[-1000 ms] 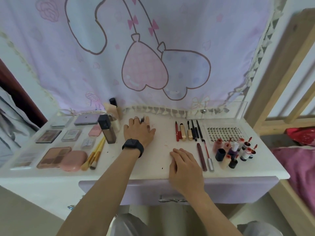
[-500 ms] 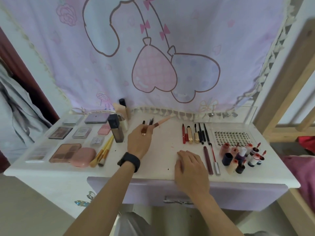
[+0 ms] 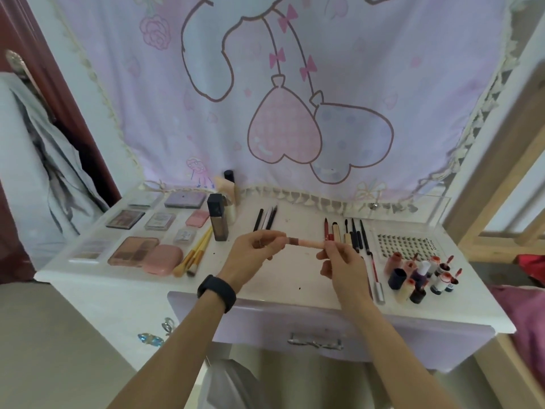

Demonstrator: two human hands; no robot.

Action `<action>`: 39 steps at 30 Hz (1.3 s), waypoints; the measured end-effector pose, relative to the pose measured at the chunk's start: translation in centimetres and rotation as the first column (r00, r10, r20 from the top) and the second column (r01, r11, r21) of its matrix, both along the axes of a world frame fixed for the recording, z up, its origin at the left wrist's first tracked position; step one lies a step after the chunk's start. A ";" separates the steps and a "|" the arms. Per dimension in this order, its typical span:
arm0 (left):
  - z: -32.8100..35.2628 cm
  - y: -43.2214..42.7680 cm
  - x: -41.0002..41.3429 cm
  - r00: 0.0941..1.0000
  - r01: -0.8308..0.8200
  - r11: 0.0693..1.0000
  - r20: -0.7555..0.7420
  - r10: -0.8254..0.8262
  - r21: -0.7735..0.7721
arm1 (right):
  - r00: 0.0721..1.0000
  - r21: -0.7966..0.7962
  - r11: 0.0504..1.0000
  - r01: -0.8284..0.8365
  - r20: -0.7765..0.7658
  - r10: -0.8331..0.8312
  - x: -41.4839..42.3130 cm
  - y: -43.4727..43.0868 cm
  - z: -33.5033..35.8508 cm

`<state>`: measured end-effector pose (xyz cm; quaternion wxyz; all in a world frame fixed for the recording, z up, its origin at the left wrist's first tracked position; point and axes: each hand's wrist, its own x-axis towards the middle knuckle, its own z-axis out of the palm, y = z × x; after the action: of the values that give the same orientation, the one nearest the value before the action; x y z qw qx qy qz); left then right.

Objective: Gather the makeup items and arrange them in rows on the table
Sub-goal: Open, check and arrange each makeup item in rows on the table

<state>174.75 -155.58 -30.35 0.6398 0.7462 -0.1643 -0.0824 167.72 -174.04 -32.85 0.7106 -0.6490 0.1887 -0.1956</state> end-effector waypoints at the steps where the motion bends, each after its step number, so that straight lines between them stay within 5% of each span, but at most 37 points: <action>1: 0.1 -0.1 -0.2 1.000 0.007 0.999 -0.020 -0.008 -0.042 | 1.000 0.109 0.994 -0.009 -0.011 0.010 0.1 0.2 0.1; 5: 0.0 -1.3 -1.0 0.998 0.017 0.995 -0.056 -0.022 -0.094 | 0.995 0.345 0.936 -0.065 -0.055 0.089 0.2 1.5 -0.1; 9: -0.5 -2.1 -0.9 0.996 0.017 0.999 -0.082 -0.020 -0.040 | 0.974 0.031 0.983 -0.180 -0.135 0.183 -0.1 2.0 -1.0; 13: -1.2 -2.2 -0.2 0.998 0.026 0.999 -0.049 -0.025 0.024 | 0.971 -0.406 0.894 -0.190 -0.215 0.108 0.2 1.3 -1.2; 20: -3.2 -2.5 0.9 0.973 0.000 0.968 0.221 -0.057 0.250 | 0.992 -0.378 0.922 -0.081 -0.116 0.040 1.1 0.0 -1.8; 25: -4.8 -2.7 1.3 0.944 -0.044 0.957 0.327 -0.054 0.287 | 0.974 -0.463 0.878 -0.120 -0.226 0.014 2.0 -0.1 -2.0; 33: -5.9 -2.6 1.1 0.914 -0.100 0.921 0.401 -0.065 0.377 | 0.970 -0.539 0.819 -0.198 -0.230 0.083 2.5 -0.5 -2.9; 39: -6.2 -3.3 0.4 0.892 -0.309 0.841 0.443 0.093 0.445 | 0.979 -0.602 0.779 -0.175 -0.192 0.071 1.7 0.0 -3.5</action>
<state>175.18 -158.83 -36.52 0.3793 0.9009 -0.1846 0.1025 169.44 -173.99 -36.33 0.4543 -0.8693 0.1276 -0.1472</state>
